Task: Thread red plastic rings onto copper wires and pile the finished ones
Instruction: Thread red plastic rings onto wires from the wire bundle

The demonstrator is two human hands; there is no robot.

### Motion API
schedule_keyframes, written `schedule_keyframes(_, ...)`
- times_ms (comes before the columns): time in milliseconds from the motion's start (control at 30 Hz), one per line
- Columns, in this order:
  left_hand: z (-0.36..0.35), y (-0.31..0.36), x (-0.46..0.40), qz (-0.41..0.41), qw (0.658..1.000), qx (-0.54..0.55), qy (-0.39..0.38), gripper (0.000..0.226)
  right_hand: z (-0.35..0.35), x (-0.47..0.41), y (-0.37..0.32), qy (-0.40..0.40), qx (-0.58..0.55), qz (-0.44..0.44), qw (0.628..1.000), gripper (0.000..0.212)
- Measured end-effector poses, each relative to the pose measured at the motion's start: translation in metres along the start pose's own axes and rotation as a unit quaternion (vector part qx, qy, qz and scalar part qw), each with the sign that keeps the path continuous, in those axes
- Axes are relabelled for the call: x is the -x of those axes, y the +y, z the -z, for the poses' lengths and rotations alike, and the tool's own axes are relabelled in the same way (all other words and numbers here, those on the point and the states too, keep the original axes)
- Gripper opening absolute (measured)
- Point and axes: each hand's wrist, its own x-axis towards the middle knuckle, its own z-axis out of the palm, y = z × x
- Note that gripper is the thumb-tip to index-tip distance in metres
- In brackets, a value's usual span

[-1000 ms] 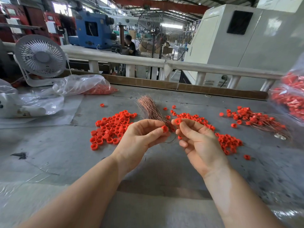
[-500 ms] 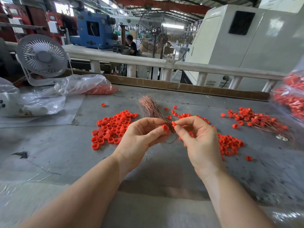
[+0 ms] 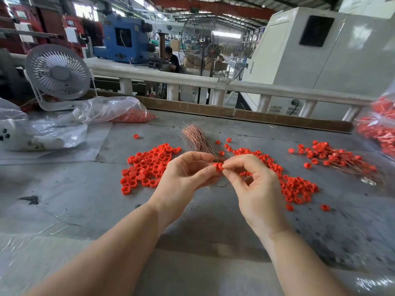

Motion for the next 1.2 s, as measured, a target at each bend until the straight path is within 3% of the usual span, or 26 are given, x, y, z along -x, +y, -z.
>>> schedule_keyframes(600,-0.0009,0.0015,0.0007,0.003,1.000,-0.013,0.007,0.028,-0.0019,0.0007,0.0001,-0.002,-0.012,0.010,1.000,0.008)
schedule_keyframes(933,0.0001,0.0014,0.0013,0.002,1.000,-0.022,0.014,0.014,-0.0010,0.0013,-0.0018,-0.018,-0.022,-0.021,0.999,0.019)
schedule_keyframes(1200,-0.0020,0.0041,0.0013,0.000,1.000,-0.016,0.014,0.029,0.0001,-0.0007,-0.0035,0.005,-0.055,-0.057,0.997,0.026)
